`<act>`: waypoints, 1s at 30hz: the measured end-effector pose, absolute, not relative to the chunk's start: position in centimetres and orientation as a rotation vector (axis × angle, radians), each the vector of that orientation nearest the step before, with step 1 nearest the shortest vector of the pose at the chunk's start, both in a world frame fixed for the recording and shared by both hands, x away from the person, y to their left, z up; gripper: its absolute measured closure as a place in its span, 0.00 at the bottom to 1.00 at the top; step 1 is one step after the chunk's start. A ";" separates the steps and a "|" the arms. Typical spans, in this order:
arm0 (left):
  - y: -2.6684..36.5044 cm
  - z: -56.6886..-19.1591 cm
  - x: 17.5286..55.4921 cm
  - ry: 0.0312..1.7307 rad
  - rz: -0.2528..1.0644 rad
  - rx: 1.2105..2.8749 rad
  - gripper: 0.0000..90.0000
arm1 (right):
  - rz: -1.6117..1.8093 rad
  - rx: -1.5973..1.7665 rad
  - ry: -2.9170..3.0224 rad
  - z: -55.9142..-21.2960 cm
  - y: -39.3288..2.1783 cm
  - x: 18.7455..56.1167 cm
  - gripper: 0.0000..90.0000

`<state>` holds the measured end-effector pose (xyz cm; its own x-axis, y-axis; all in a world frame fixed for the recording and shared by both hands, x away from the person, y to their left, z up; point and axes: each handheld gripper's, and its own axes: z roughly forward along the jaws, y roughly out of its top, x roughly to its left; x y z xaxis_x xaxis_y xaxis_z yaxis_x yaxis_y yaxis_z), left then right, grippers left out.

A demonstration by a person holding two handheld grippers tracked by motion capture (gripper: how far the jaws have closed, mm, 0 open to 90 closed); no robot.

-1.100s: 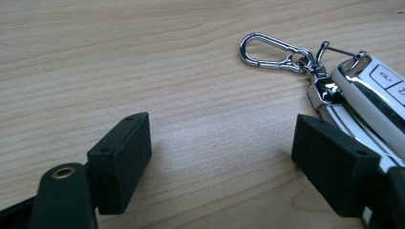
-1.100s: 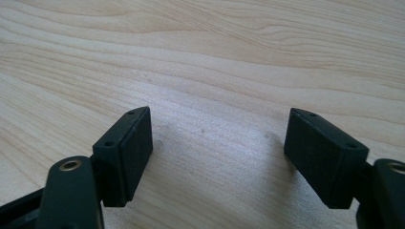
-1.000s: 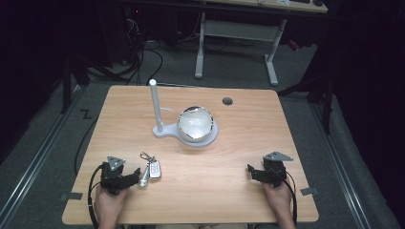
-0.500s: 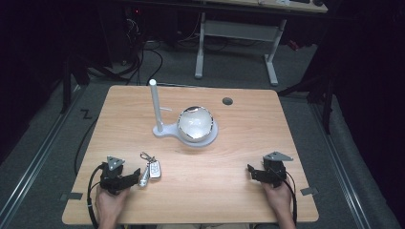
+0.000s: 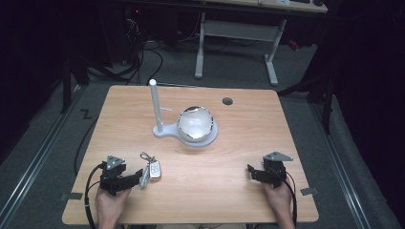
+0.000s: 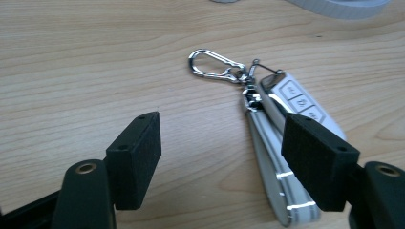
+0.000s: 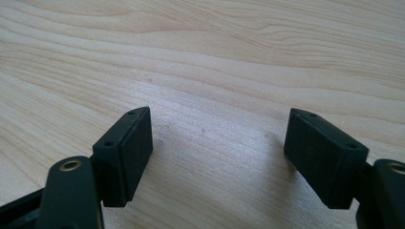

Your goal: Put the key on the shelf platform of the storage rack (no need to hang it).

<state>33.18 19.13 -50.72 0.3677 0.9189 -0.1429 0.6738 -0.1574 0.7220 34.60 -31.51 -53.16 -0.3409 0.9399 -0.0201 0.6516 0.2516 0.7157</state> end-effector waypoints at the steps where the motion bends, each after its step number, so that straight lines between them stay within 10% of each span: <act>1: 18.9 -50.6 33.1 1.378 0.420 1.908 0.34 | 0.860 1.445 2.082 -53.2 -31.5 34.6 0.28; 30: 13.7 -51.3 35.4 1.446 0.370 1.966 0.27 | 0.860 1.443 2.083 -53.2 -31.5 34.5 0.28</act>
